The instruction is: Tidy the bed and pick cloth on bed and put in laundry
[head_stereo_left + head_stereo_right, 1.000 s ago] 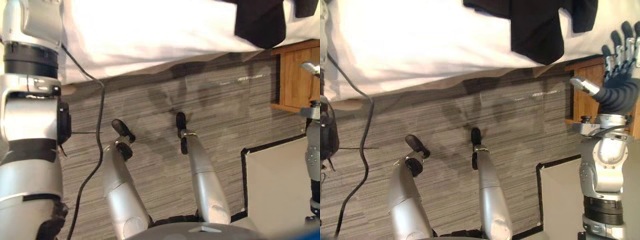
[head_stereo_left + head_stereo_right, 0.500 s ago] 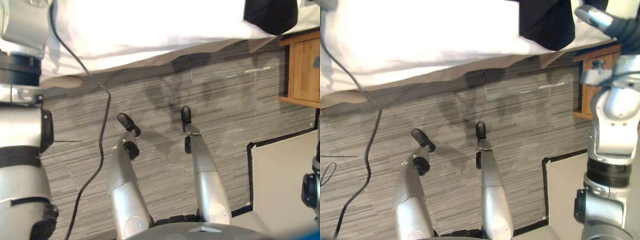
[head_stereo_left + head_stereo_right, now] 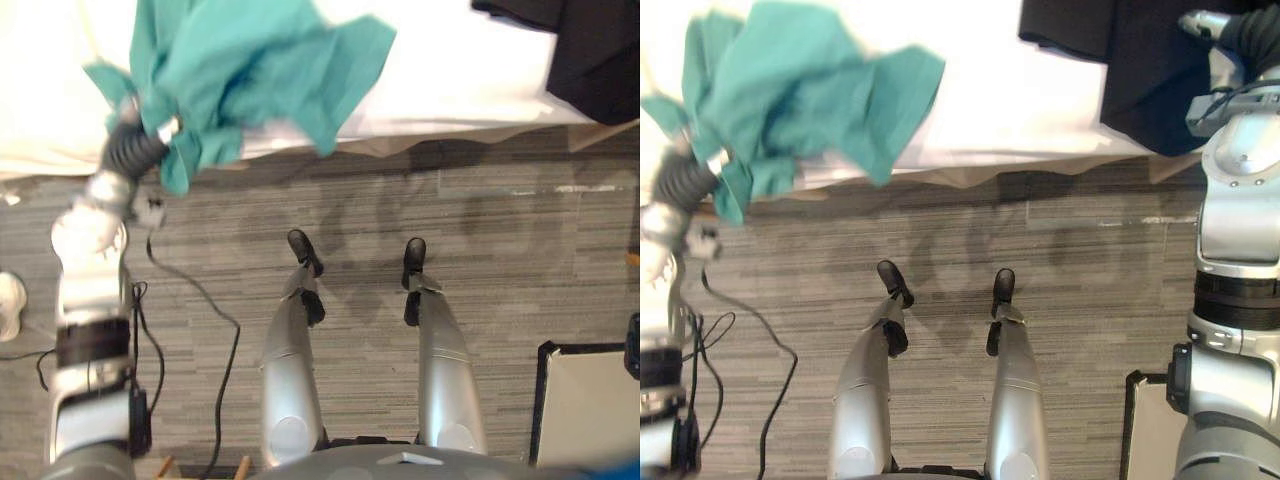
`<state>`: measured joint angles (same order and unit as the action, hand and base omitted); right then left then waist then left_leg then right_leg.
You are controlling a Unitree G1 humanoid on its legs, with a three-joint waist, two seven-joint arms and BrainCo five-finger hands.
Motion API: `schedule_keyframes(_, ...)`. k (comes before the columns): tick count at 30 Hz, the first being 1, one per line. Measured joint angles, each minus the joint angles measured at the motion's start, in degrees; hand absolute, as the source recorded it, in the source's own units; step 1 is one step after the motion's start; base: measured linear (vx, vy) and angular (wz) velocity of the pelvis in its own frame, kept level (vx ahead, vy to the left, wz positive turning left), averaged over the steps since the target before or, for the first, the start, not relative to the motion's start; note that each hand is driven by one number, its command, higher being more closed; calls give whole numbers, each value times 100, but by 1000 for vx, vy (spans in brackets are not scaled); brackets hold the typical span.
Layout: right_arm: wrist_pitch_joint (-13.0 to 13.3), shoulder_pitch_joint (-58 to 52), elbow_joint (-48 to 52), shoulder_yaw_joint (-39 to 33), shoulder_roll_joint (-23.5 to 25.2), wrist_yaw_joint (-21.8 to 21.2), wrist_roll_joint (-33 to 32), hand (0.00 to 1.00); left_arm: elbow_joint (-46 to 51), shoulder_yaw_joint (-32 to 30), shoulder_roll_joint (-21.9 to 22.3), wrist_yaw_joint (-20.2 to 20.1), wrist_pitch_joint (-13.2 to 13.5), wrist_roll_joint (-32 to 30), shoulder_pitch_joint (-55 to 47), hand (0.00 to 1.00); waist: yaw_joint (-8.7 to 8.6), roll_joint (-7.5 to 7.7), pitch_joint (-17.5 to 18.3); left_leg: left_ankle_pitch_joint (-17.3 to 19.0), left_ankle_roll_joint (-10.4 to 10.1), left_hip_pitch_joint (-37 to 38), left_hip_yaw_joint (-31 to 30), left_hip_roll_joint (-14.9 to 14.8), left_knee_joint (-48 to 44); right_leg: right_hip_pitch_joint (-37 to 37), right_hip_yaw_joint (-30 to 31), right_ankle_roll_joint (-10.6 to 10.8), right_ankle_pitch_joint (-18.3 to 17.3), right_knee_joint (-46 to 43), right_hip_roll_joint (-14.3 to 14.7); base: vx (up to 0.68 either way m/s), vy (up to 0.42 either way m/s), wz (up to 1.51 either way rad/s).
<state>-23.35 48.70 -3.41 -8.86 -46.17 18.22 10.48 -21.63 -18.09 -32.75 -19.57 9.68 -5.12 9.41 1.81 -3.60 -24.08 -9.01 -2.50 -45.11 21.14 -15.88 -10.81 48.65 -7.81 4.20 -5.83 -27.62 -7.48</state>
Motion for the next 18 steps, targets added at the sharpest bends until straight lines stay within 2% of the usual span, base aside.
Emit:
schedule_keyframes(1,-37,142,-340,-37,-63,115,-70,0,-944,36,290,-35,-485,-362,-280,100,39,12,-8,-69,-27,-127,-48,-11,44,147,-72,-41,-59,-104,-1,52,-149,22)
schedule_keyframes(2,-14,231,-625,-163,-223,250,-182,0,-1453,201,590,-30,-790,-526,-547,100,112,21,-45,-117,-33,-284,-124,-19,44,290,-114,-59,-87,-179,-4,58,-130,21)
schedule_keyframes(3,9,303,-723,-241,-238,306,-268,0,-1542,305,674,-28,-845,-568,-645,100,128,25,-86,-127,-32,-312,-131,-25,40,310,-130,-68,-97,-201,-9,62,-90,22)
schedule_keyframes(4,39,559,-978,-458,-238,489,-481,0,-1728,616,942,-18,-961,-568,-871,100,210,38,-237,-137,-35,-339,-166,-27,-6,329,-202,-86,-125,-282,-39,41,-70,19)
schedule_keyframes(6,105,833,-1266,-492,-286,618,-576,0,-1793,899,1229,5,-957,-549,-1067,100,279,51,-261,-136,-35,-441,-196,-13,-71,418,-223,-93,-163,-372,-79,13,-59,14)
schedule_keyframes(7,188,1006,-1441,-388,-382,623,-598,100,-1796,1053,1355,14,-944,-544,-1093,100,331,49,-262,-133,-33,-556,-220,-13,-138,525,-229,-96,-176,-440,-97,-19,-41,5)
schedule_keyframes(10,253,1299,-1579,-202,-423,508,-704,100,-1789,1229,1470,230,-913,-435,-1063,100,333,45,-267,-117,-29,-694,-254,-13,-134,713,-233,-95,-178,-542,-109,-32,-43,0)
schedule_keyframes(12,255,1468,-1642,-27,-465,207,-698,100,-1797,1406,1487,467,-881,-378,-955,100,303,40,-269,-166,-36,-729,-255,-23,-105,805,-235,-96,-162,-623,-109,-19,-58,-1)
schedule_keyframes(15,276,1516,-1732,62,-690,-140,-721,100,-1834,1418,1478,620,-889,-215,-852,100,303,40,-267,-246,-35,-727,-246,-28,35,858,-284,-109,-149,-649,-110,7,-75,4)
schedule_keyframes(18,428,1562,-1908,60,-744,-189,-810,100,-1916,1465,1473,622,-818,-218,-840,100,302,42,-264,-332,-38,-720,-228,-39,98,878,-309,-137,-130,-657,-105,43,-67,1)
